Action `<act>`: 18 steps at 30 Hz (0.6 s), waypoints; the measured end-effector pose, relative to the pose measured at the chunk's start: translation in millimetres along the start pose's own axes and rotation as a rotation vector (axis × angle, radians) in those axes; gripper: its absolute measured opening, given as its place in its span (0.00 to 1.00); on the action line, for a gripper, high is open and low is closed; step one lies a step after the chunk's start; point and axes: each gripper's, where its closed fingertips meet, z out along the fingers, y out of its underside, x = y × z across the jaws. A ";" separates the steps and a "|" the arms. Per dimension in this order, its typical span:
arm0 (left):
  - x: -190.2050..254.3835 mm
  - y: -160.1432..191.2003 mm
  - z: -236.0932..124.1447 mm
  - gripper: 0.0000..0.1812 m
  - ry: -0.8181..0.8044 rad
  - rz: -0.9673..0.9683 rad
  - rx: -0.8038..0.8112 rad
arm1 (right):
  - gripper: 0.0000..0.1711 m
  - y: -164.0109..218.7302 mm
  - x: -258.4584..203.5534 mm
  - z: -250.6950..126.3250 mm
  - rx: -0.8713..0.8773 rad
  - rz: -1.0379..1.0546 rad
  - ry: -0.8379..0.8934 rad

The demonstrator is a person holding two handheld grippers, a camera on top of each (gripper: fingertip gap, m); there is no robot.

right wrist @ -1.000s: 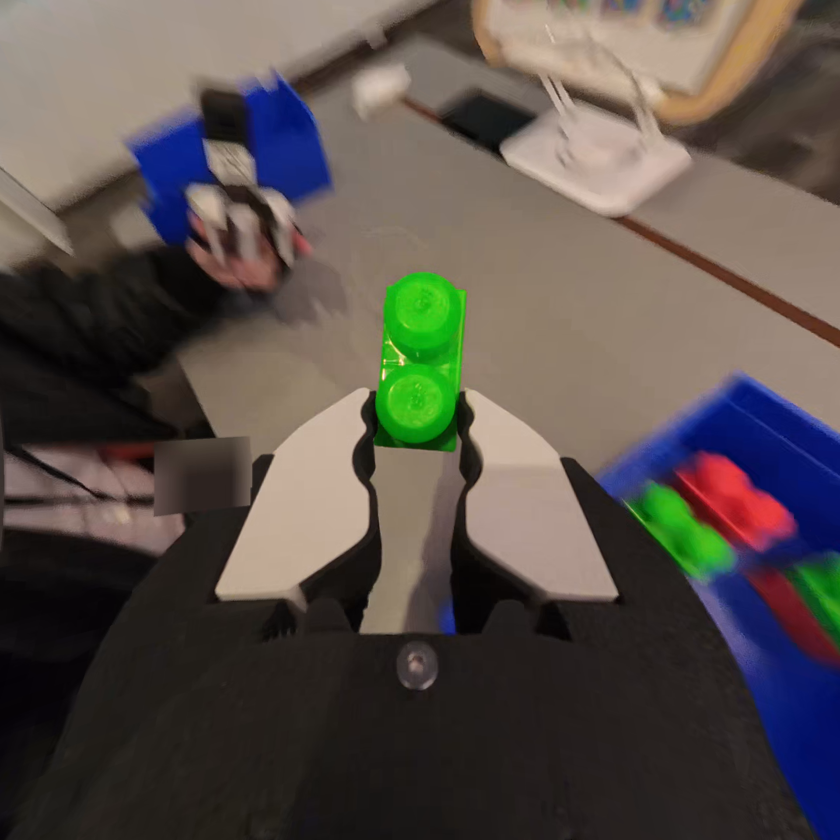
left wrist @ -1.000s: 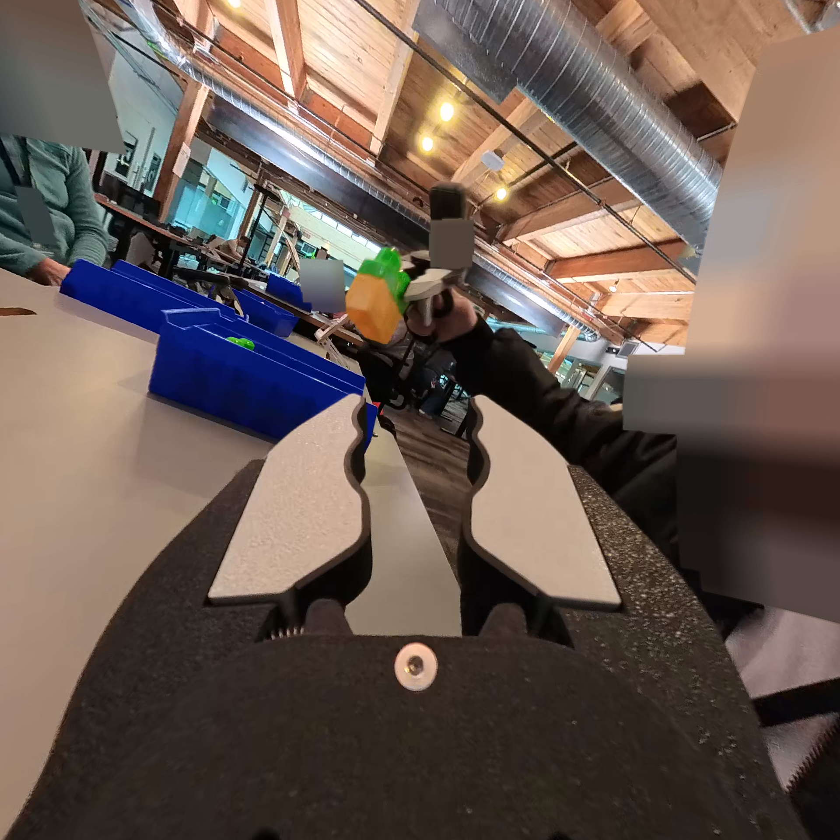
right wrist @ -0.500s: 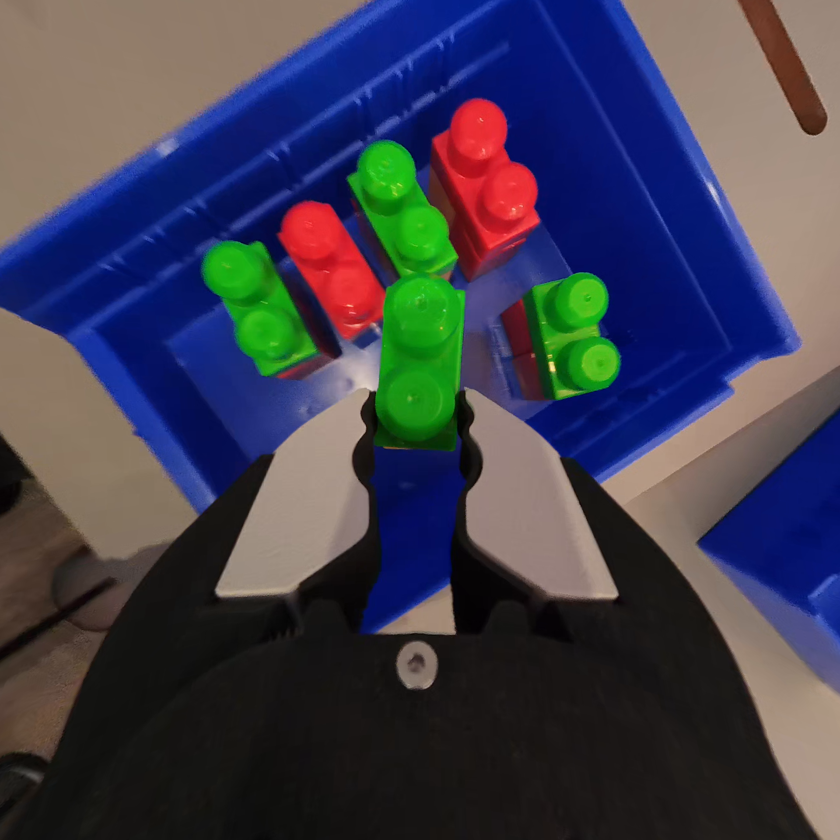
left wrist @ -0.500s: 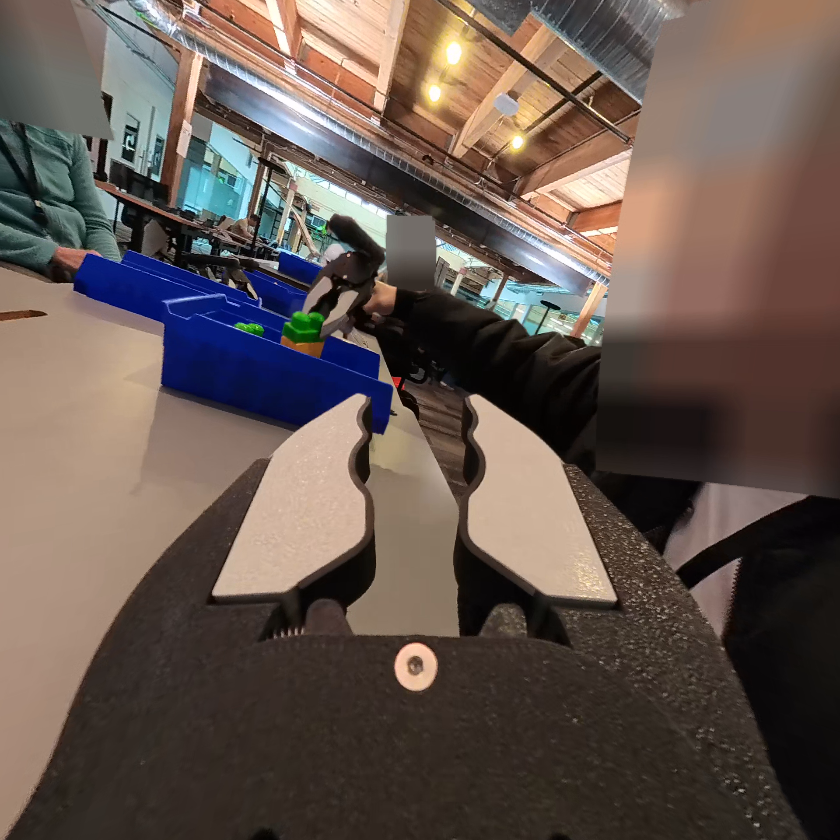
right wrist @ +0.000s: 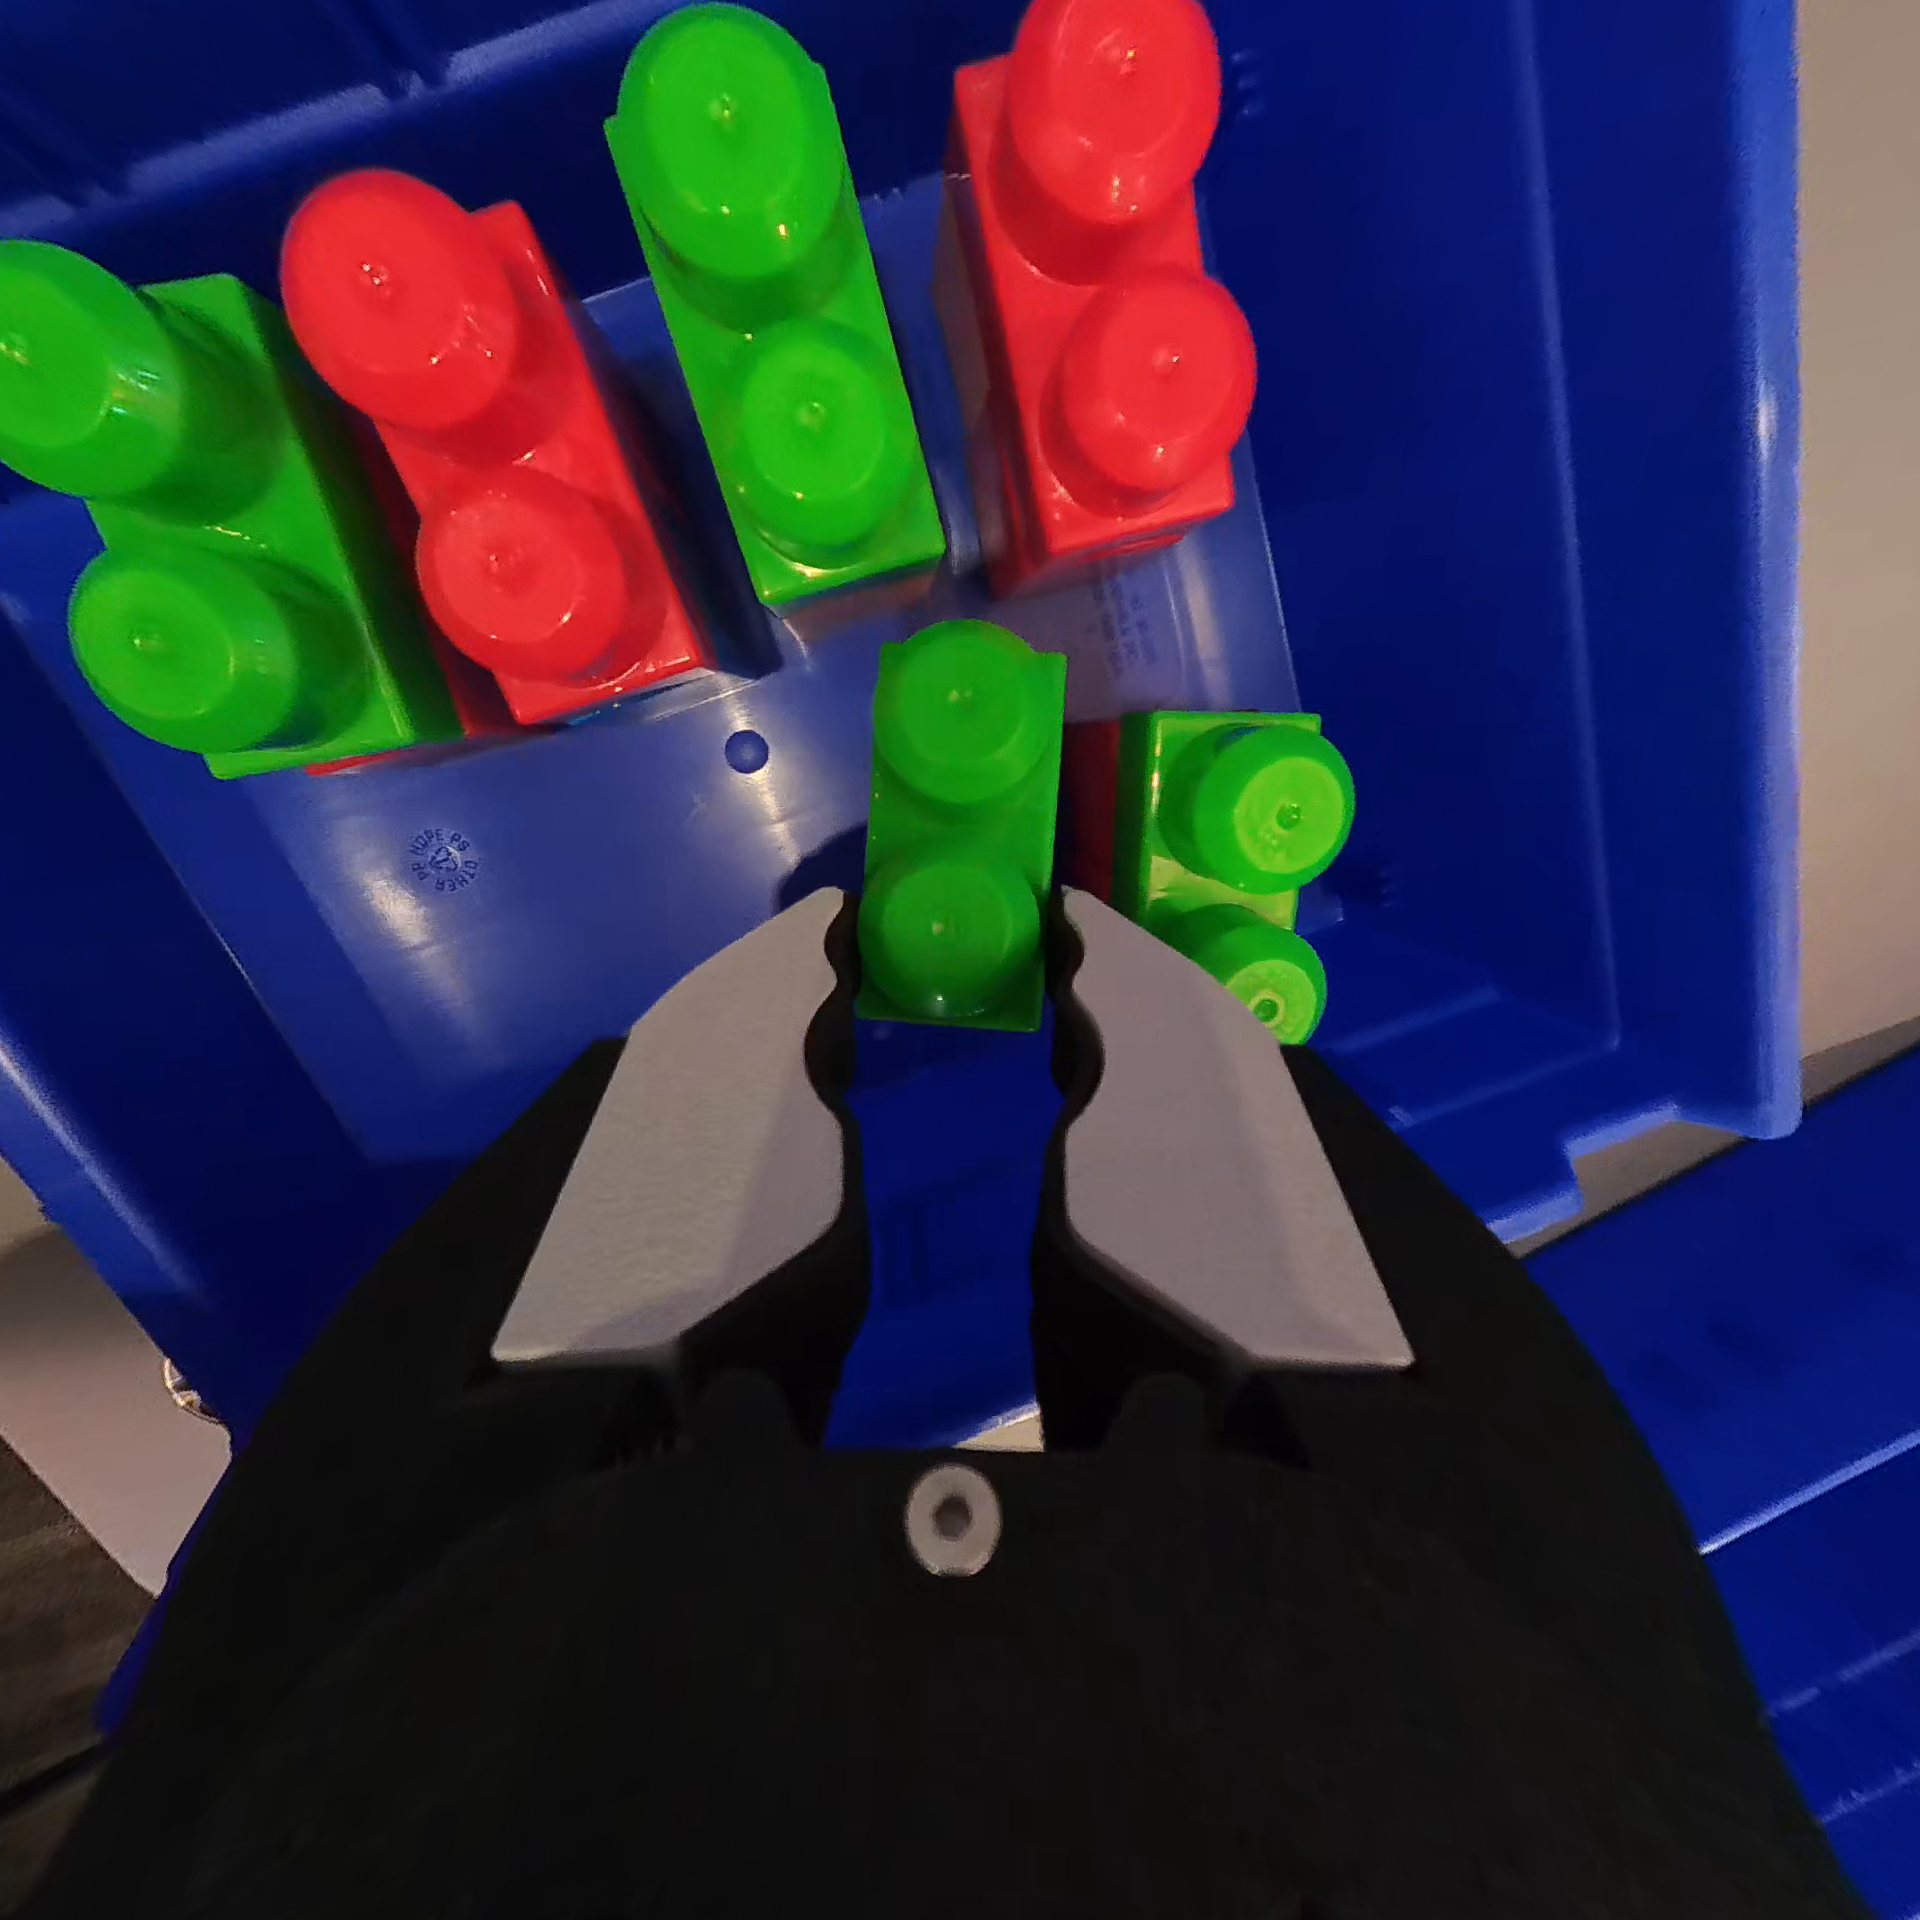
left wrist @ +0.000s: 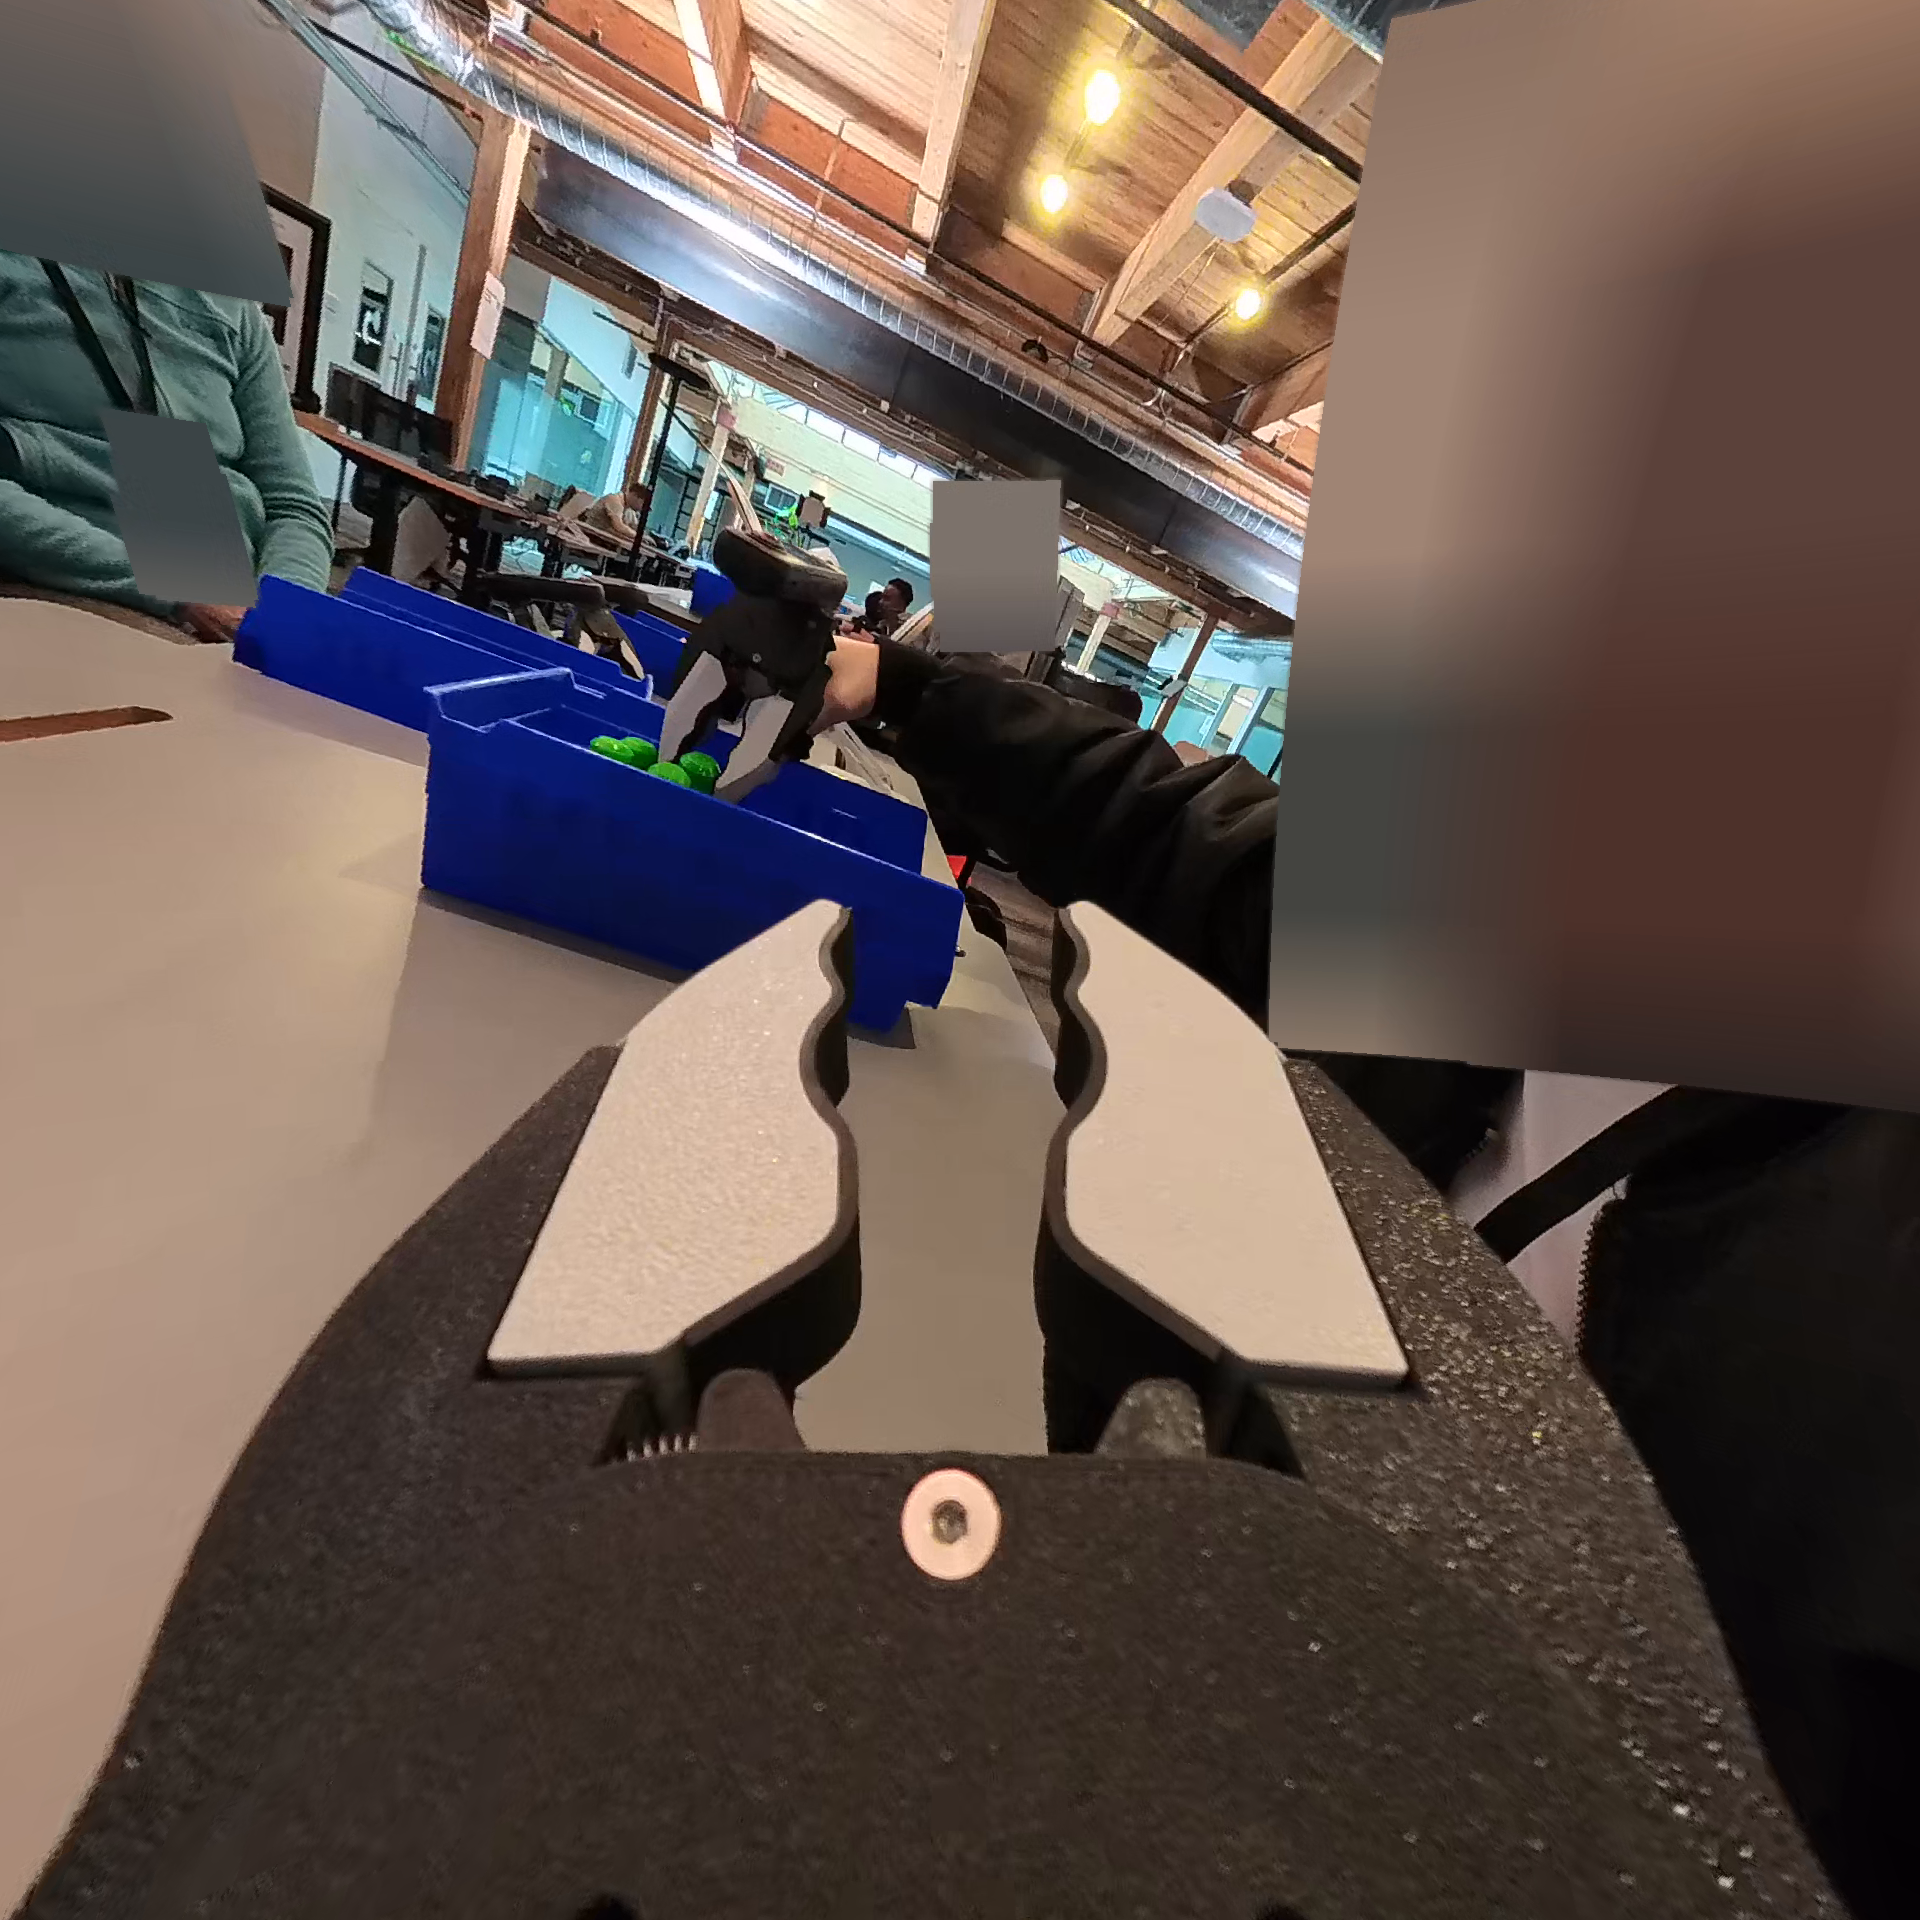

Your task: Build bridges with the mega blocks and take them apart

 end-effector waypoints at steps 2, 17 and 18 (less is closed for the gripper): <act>1.3 2.5 2.9 0.20 0.007 0.000 -0.015 | 0.20 1.7 0.7 0.8 -0.019 -0.011 0.008; 9.9 -1.7 1.0 0.20 0.028 0.002 0.006 | 0.24 19.5 14.6 -12.7 -0.176 -0.030 0.142; 10.6 -2.5 0.3 0.20 0.028 0.005 0.009 | 0.24 19.4 14.9 -14.5 -0.165 -0.023 0.150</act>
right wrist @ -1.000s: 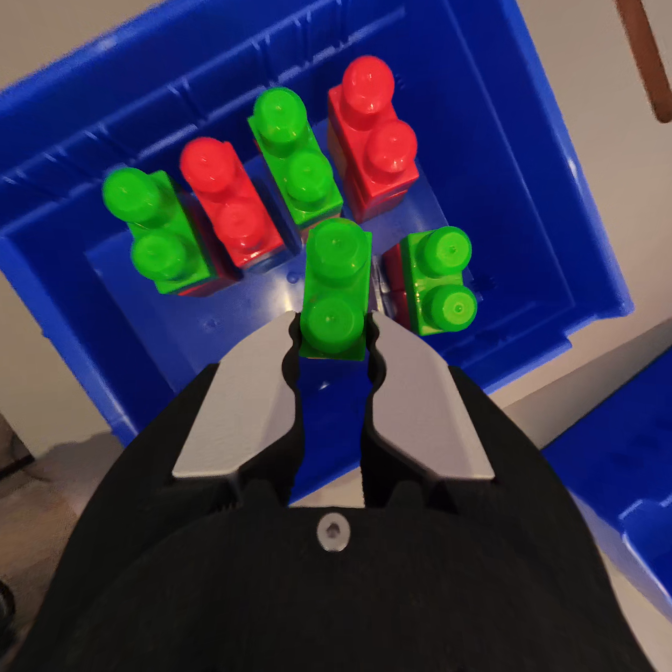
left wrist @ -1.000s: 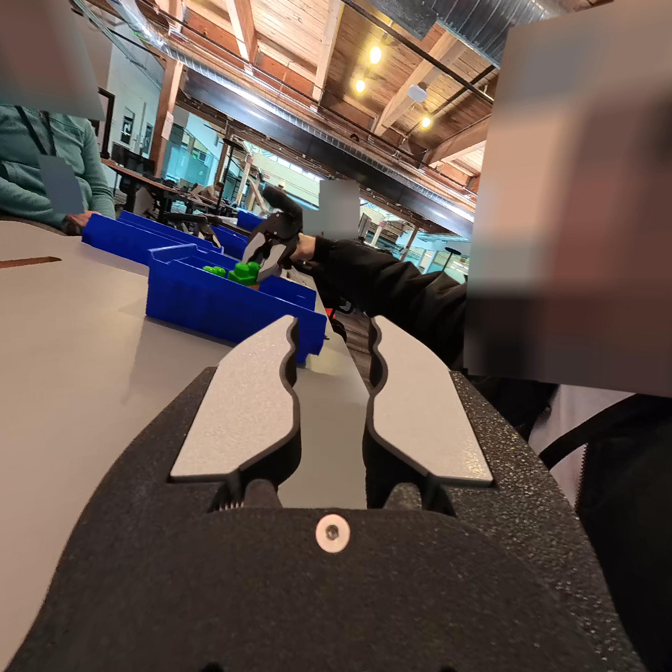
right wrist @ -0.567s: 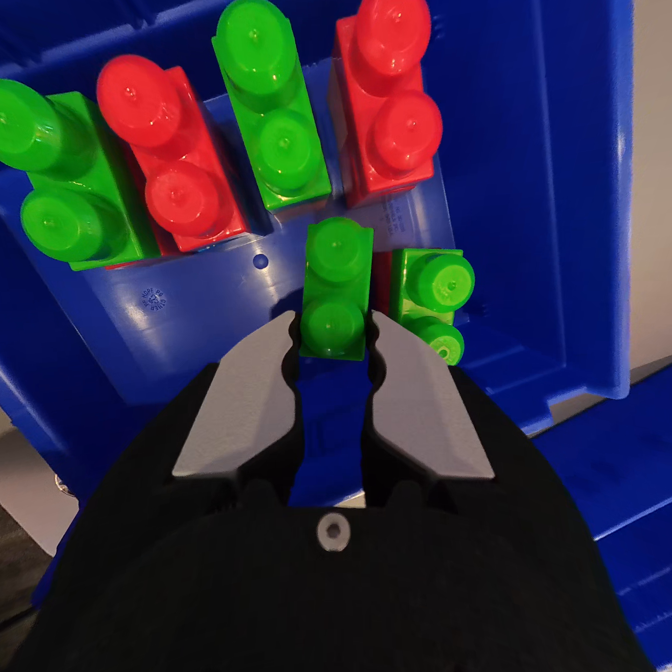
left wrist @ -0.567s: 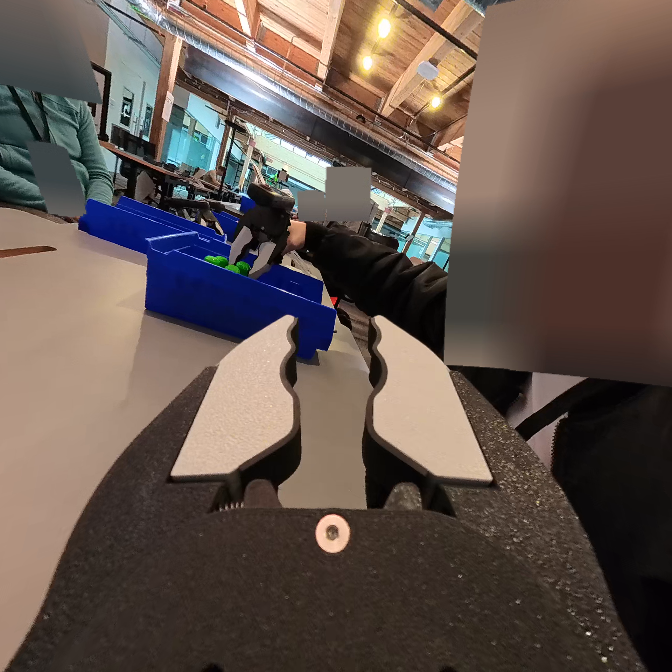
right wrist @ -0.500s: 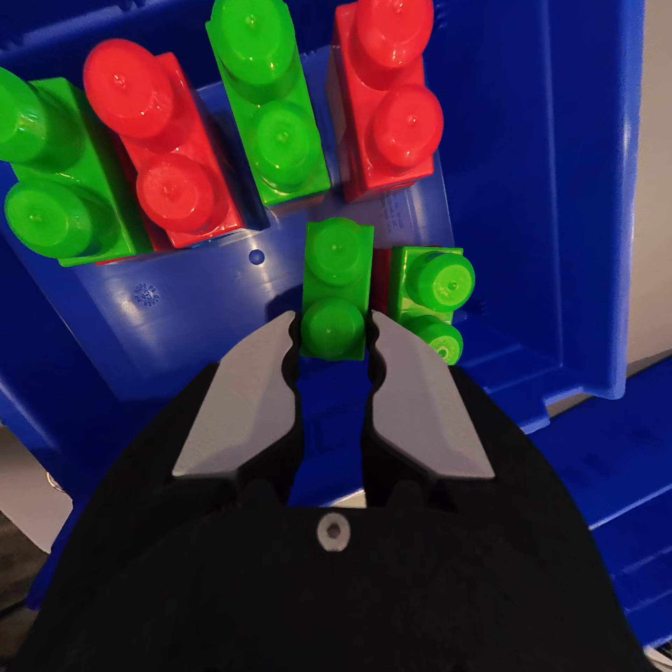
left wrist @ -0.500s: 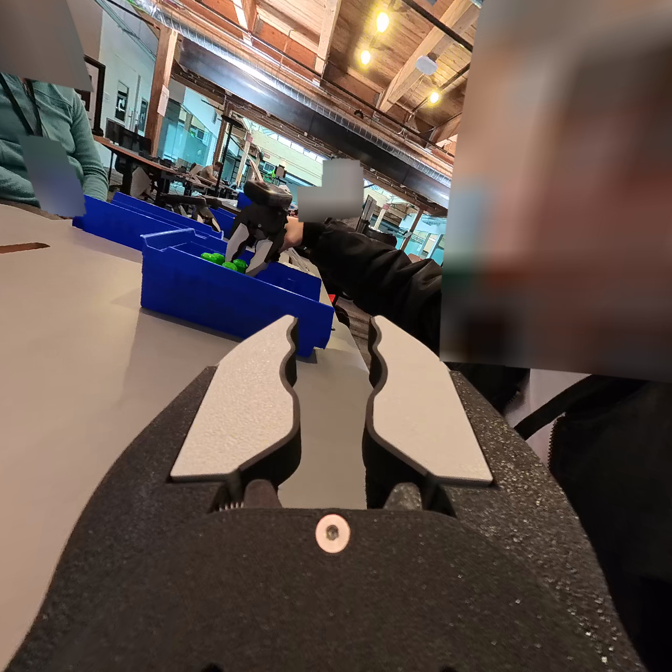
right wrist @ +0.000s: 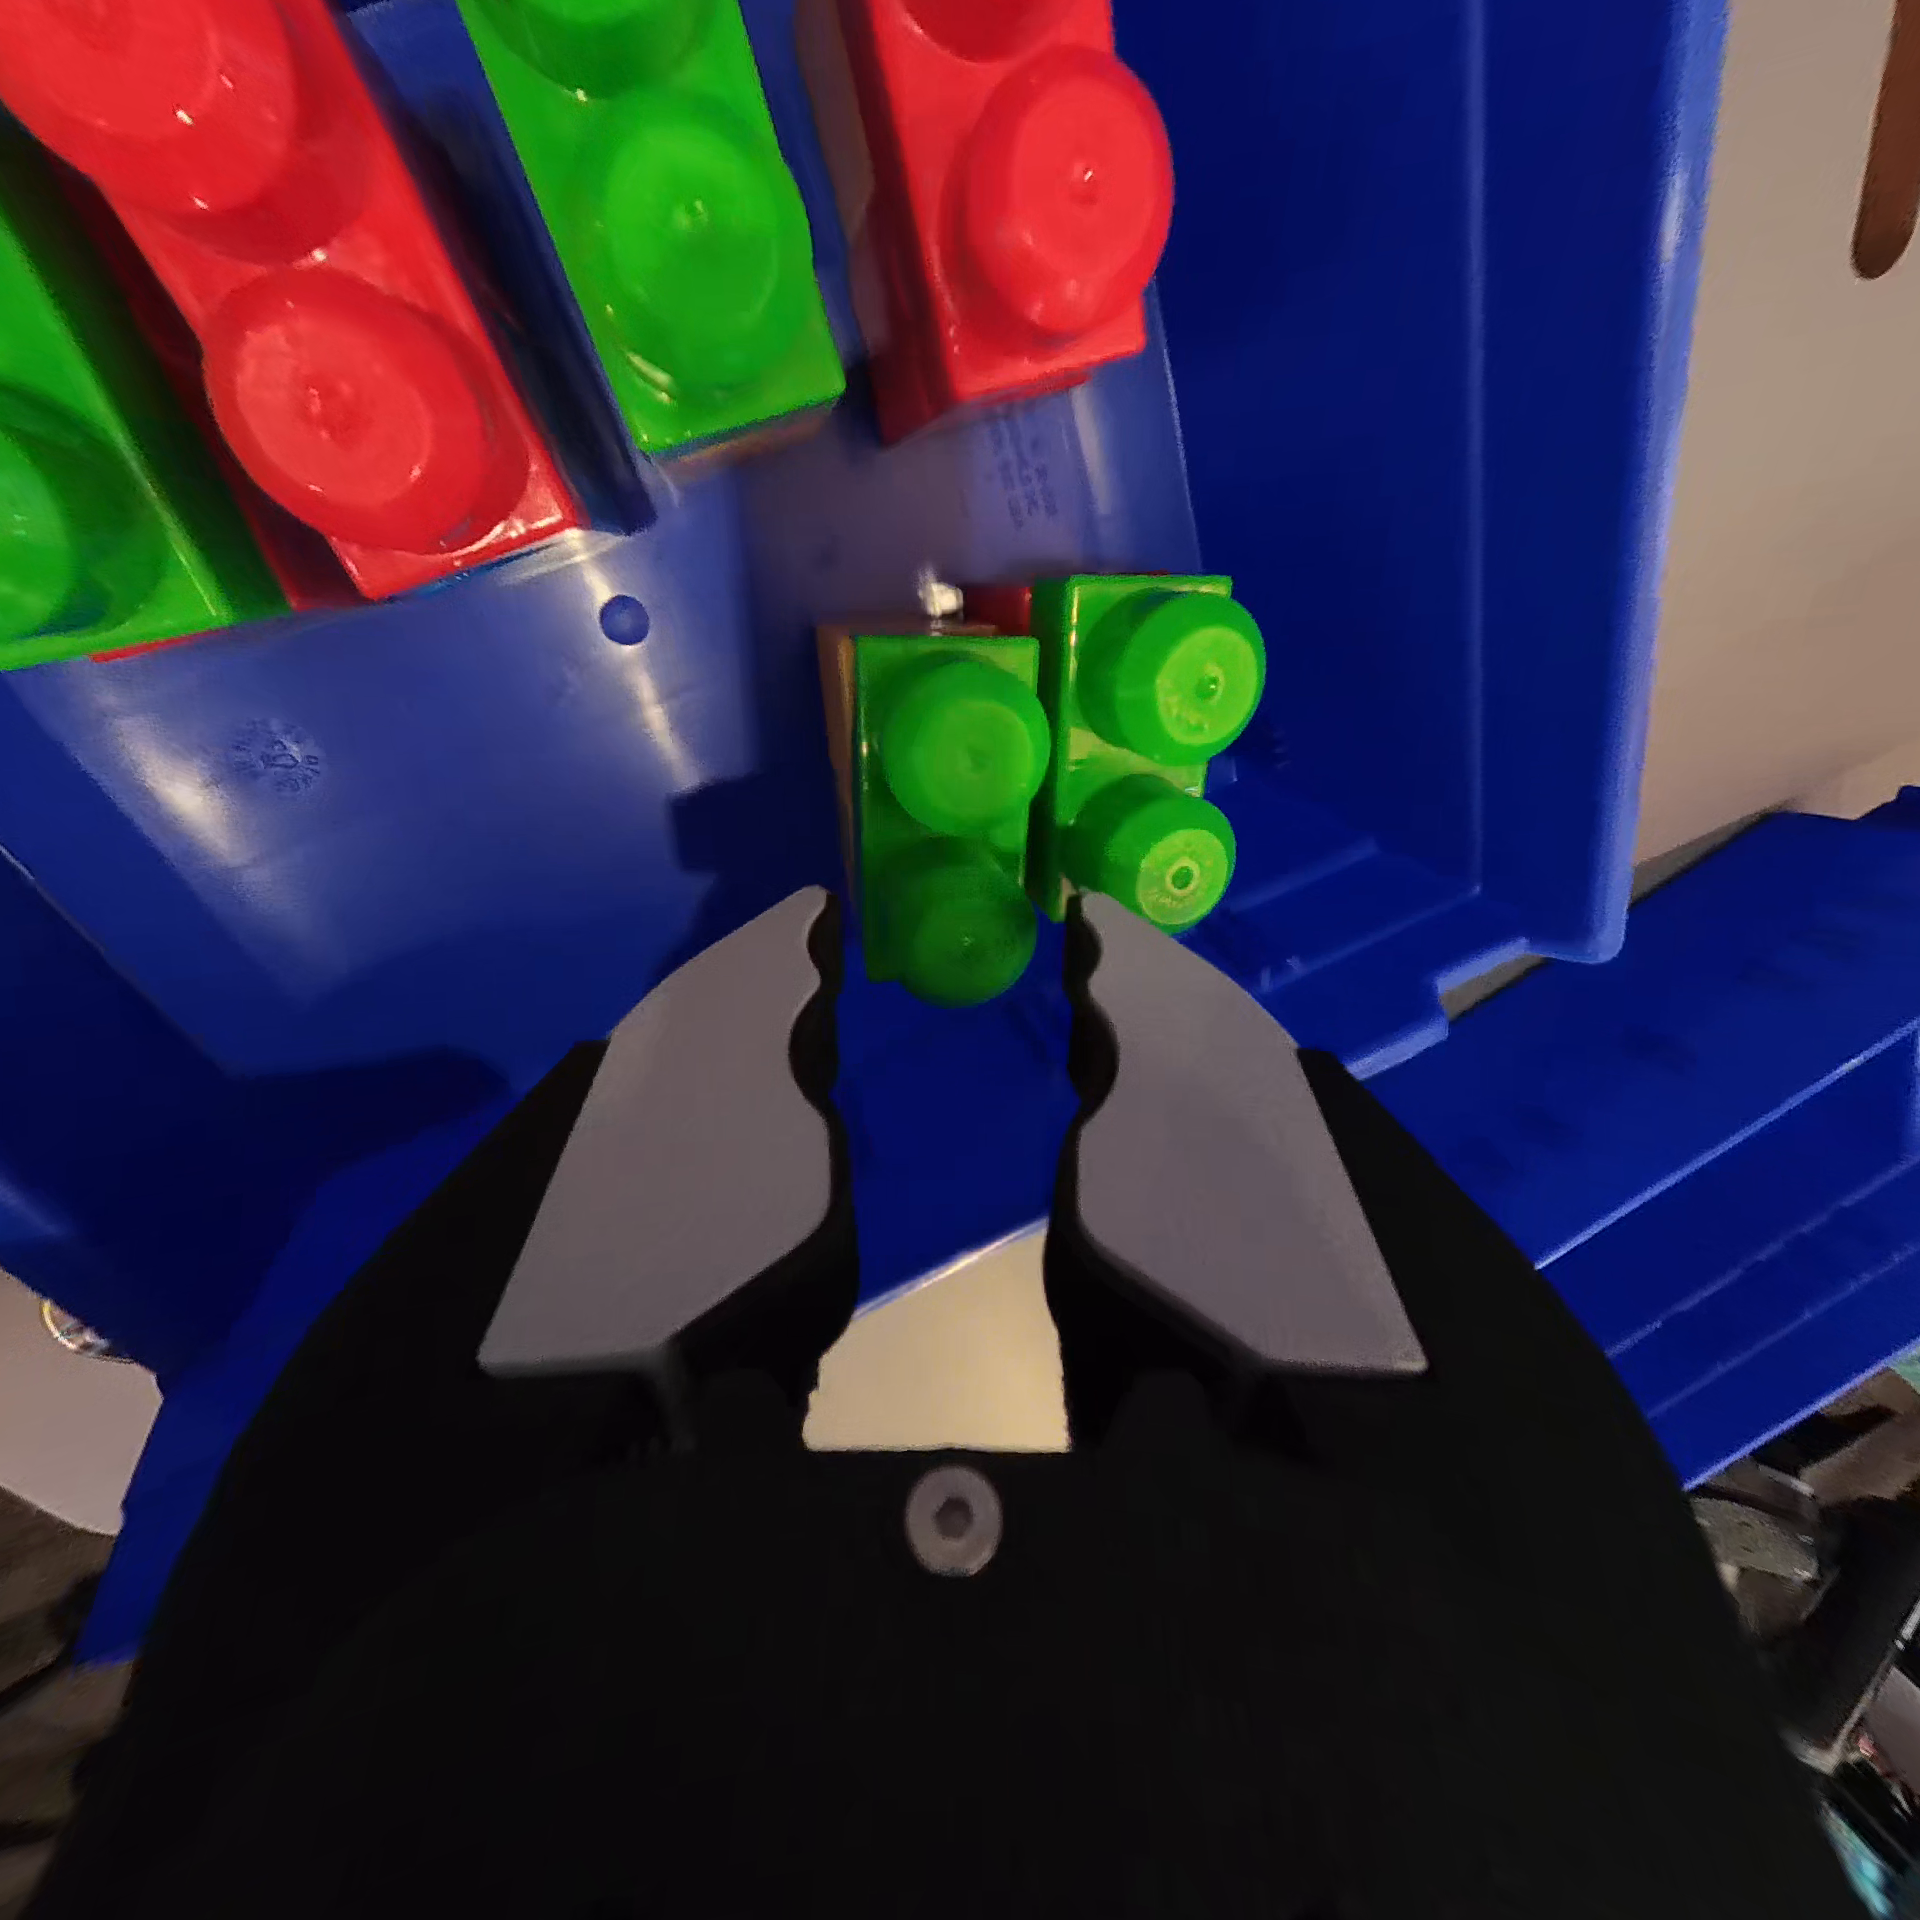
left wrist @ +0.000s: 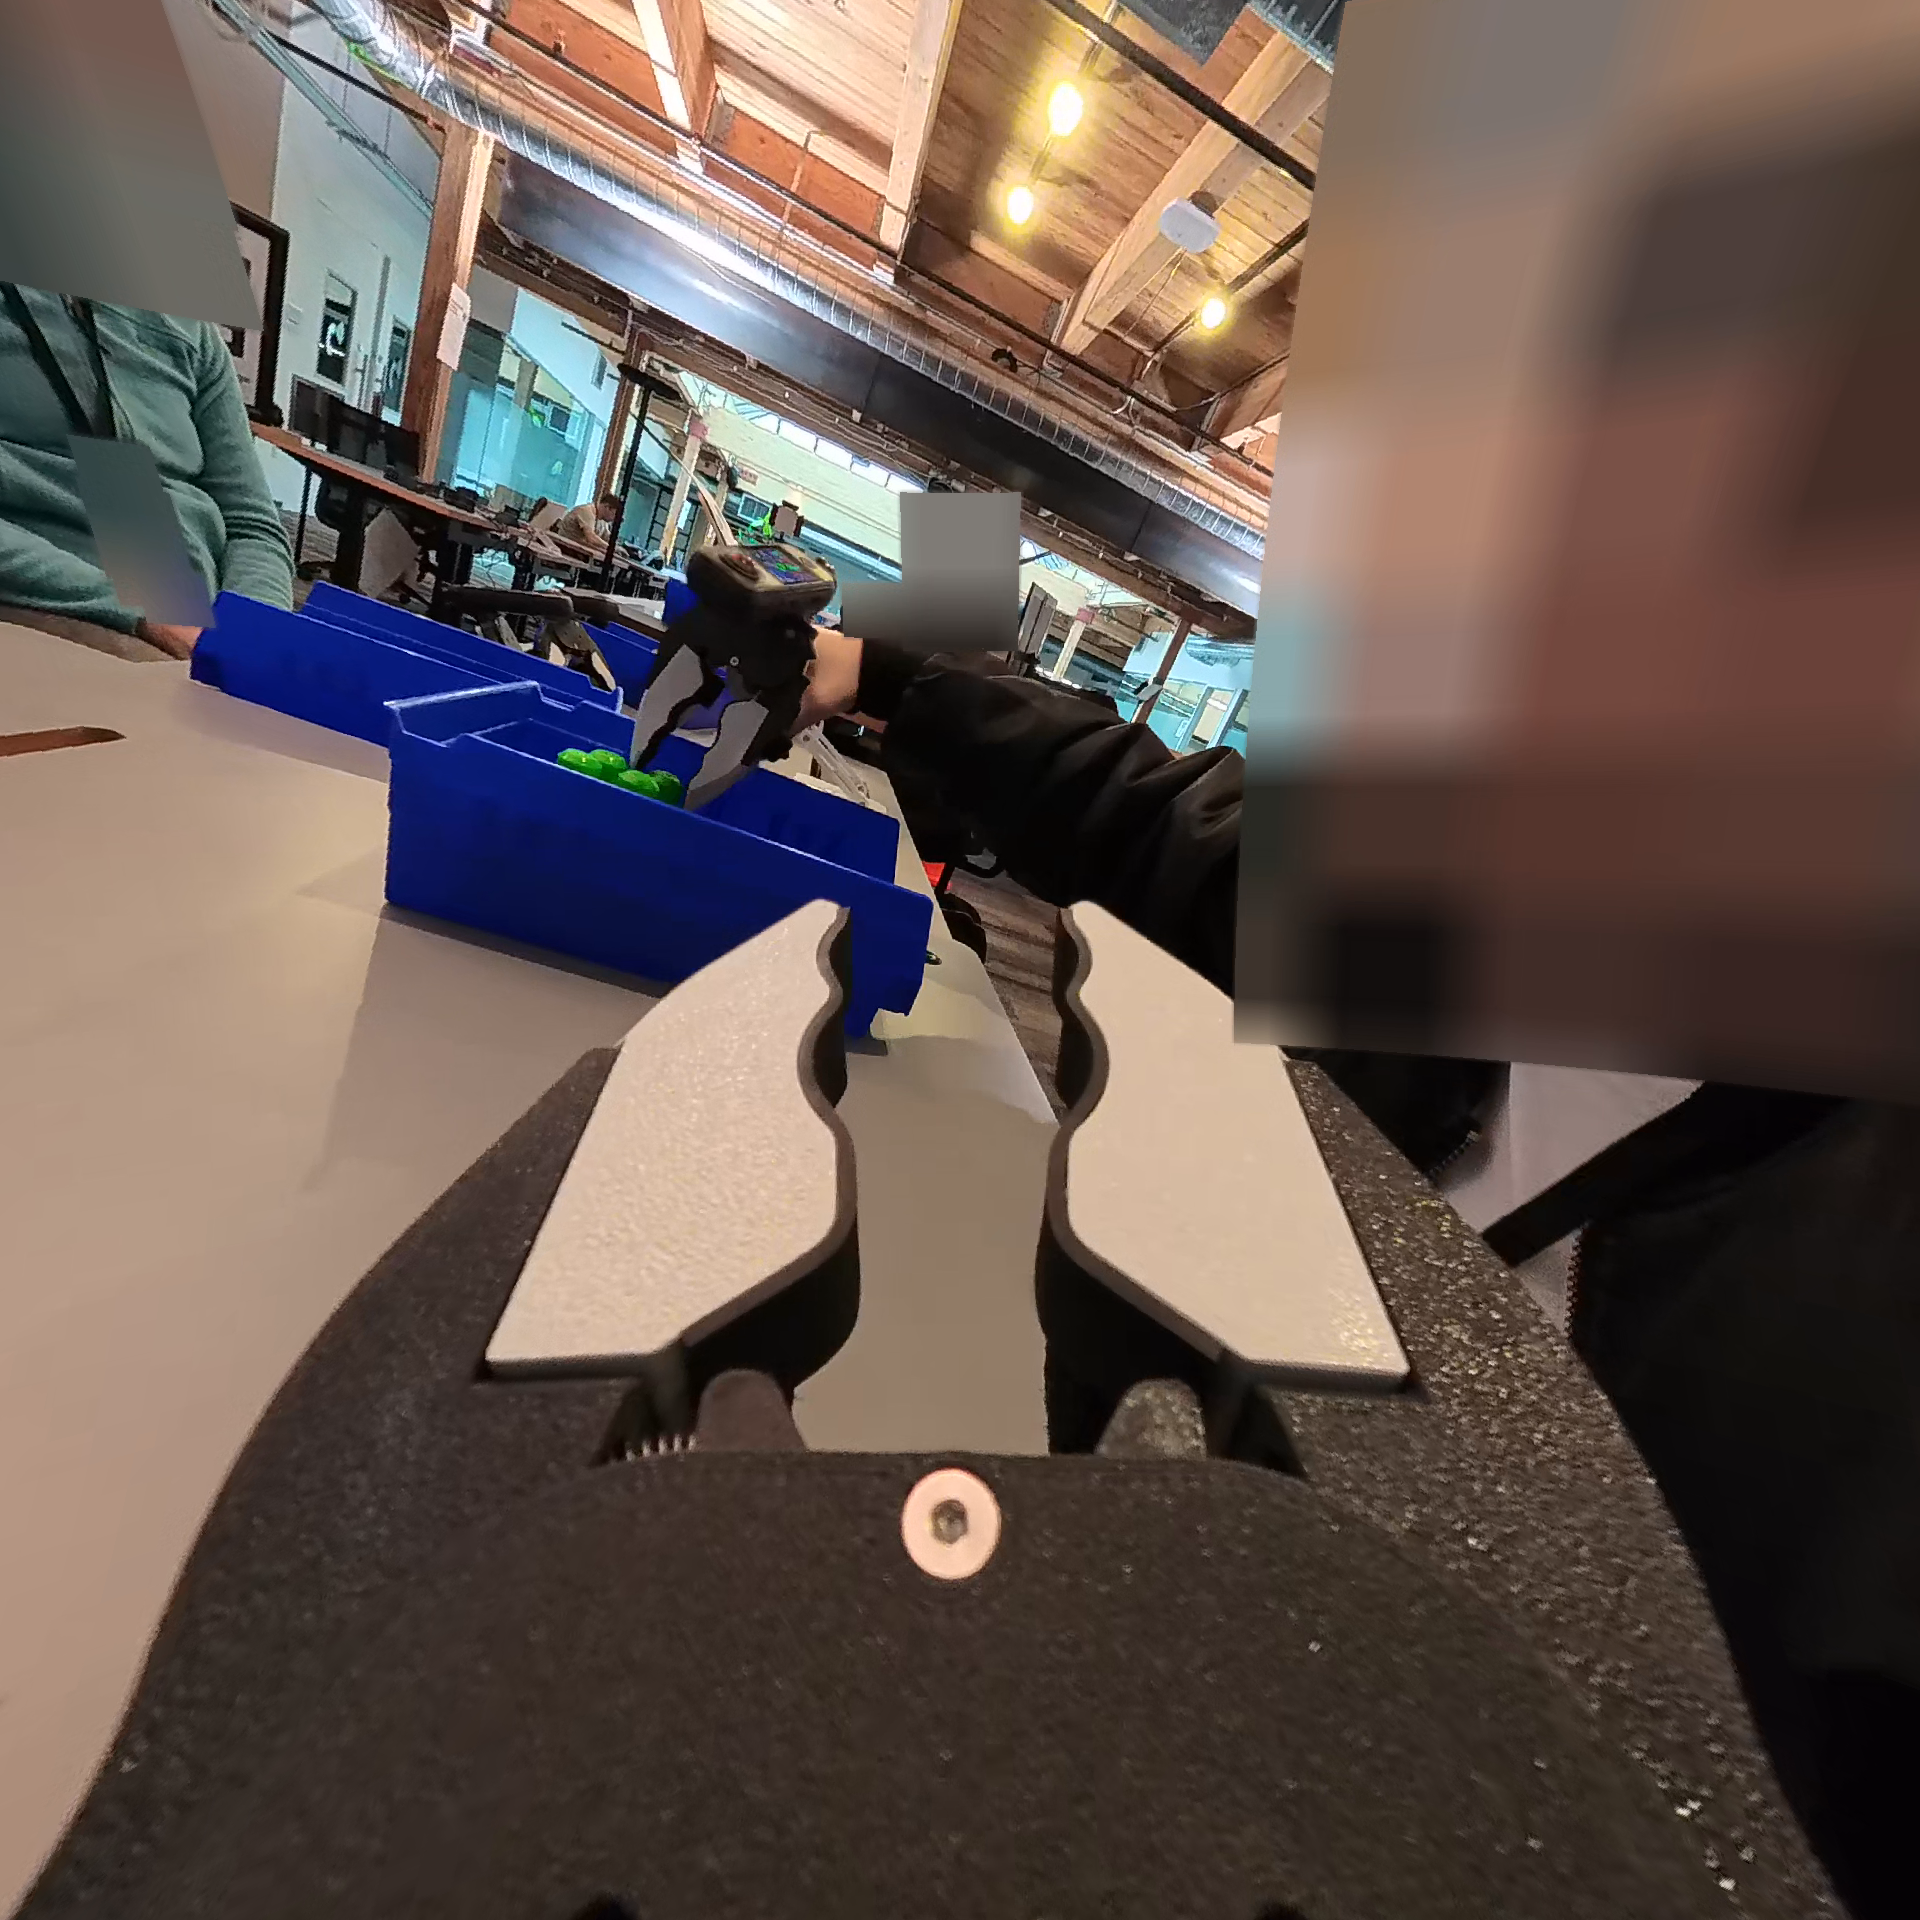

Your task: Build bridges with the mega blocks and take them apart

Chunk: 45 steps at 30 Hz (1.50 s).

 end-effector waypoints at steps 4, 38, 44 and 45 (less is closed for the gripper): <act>3.0 -4.0 -5.1 0.21 -0.002 0.010 0.012 | 0.21 -15.4 -1.2 -26.3 0.168 0.051 0.039; 75.8 -57.9 -433.9 0.11 -1.225 0.313 -0.251 | 0.02 -512.0 -286.4 -99.1 1.112 -0.023 -0.653; -23.9 -17.9 -450.2 0.28 -1.350 0.087 -0.642 | 0.03 -518.8 -282.4 -116.4 1.118 -0.007 -0.635; -35.2 -12.8 -459.9 0.28 -1.416 0.087 -0.737 | 0.03 -517.7 -281.7 -119.8 1.117 -0.008 -0.629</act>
